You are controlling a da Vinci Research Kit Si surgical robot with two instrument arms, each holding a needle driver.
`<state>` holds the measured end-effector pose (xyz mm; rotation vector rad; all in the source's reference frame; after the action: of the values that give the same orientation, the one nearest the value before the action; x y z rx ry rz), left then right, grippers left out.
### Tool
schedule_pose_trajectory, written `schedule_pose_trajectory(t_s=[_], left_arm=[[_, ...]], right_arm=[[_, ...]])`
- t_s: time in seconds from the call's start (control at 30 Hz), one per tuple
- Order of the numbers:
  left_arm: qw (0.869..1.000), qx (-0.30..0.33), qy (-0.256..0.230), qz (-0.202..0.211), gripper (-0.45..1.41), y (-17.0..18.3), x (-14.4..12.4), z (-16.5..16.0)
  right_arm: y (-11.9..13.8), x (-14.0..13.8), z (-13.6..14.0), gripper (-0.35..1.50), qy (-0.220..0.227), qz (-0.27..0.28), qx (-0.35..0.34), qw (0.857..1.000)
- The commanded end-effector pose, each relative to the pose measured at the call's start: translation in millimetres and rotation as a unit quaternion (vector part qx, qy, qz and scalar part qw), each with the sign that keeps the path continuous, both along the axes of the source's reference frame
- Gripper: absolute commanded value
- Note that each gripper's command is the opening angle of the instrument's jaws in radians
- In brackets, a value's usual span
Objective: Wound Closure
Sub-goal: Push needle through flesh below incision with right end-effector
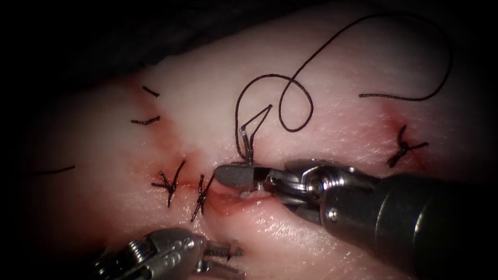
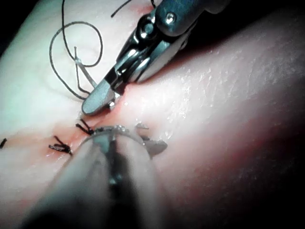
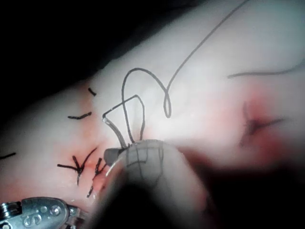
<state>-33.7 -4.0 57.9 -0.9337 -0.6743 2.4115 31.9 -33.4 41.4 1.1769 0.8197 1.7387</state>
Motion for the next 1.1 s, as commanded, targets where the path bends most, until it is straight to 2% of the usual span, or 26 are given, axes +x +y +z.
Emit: schedule_pose_trajectory(t_s=[0.03, 0.2, 0.3, 0.33, 0.37, 0.4, 0.43, 0.47, 0.53, 0.6, 0.7, 0.73, 0.8, 0.93, 1.1], left_arm=[[1.000, -0.002, 0.000, 0.000, 0.00, 0.8, -0.5, 0.3], [1.000, 0.001, 0.000, 0.003, 0.00, 1.0, -0.3, 0.1], [1.000, 0.001, 0.000, 0.006, 0.00, 0.9, 0.1, 0.0], [1.000, 0.001, 0.001, 0.006, 0.00, 0.8, 0.3, -0.1], [1.000, 0.001, 0.001, 0.007, 0.00, 0.8, 0.4, -0.2], [1.000, 0.001, 0.000, 0.007, 0.00, 0.7, 0.5, -0.2], [1.000, 0.000, 0.001, 0.007, 0.00, 0.7, 0.5, -0.3], [1.000, 0.000, 0.001, 0.007, 0.00, 0.6, 0.6, -0.4], [1.000, 0.000, 0.001, 0.007, 0.00, 0.5, 0.6, -0.4], [1.000, 0.000, 0.001, 0.007, 0.00, 0.5, 0.7, -0.5], [1.000, 0.000, 0.001, 0.008, 0.00, 0.4, 0.7, -0.6], [1.000, 0.000, 0.001, 0.008, 0.00, 0.4, 0.8, -0.6], [1.000, 0.000, 0.001, 0.008, 0.00, 0.3, 0.8, -0.6], [1.000, 0.000, 0.001, 0.008, 0.00, 0.3, 0.7, -0.7], [1.000, 0.000, 0.002, 0.008, 0.00, 0.2, 0.7, -0.7]], right_arm=[[0.3, 1.4, 0.2, -0.35, 0.004, -0.001, 0.000, 1.000], [0.1, 1.3, 0.0, -0.35, 0.012, -0.006, -0.002, 1.000], [1.2, 0.8, -0.1, -0.35, 0.031, 0.012, -0.007, 0.999], [1.9, 0.6, -0.2, 0.19, 0.046, 0.028, -0.013, 0.998], [2.4, 0.4, -0.2, 0.39, 0.057, 0.040, -0.023, 0.997], [3.0, 0.3, -0.2, 0.71, 0.065, 0.047, -0.044, 0.996], [3.6, 0.1, -0.2, 0.88, 0.068, 0.053, -0.062, 0.994], [4.6, -0.4, -0.1, 1.01, 0.048, 0.049, -0.107, 0.992], [5.5, -1.1, 0.0, 1.01, 0.033, 0.043, -0.141, 0.989], [6.5, -2.1, 0.1, 1.01, 0.001, 0.034, -0.202, 0.979], [7.7, -3.5, 0.2, 1.01, -0.024, 0.028, -0.220, 0.975], [8.3, -4.4, 0.3, 1.10, -0.065, 0.000, -0.271, 0.960], [8.5, -5.0, 0.4, 1.13, -0.100, -0.028, -0.311, 0.945], [8.8, -5.4, 0.2, 1.10, -0.140, -0.064, -0.355, 0.922], [9.9, -5.3, -0.1, 1.05, -0.155, -0.070, -0.366, 0.915]])
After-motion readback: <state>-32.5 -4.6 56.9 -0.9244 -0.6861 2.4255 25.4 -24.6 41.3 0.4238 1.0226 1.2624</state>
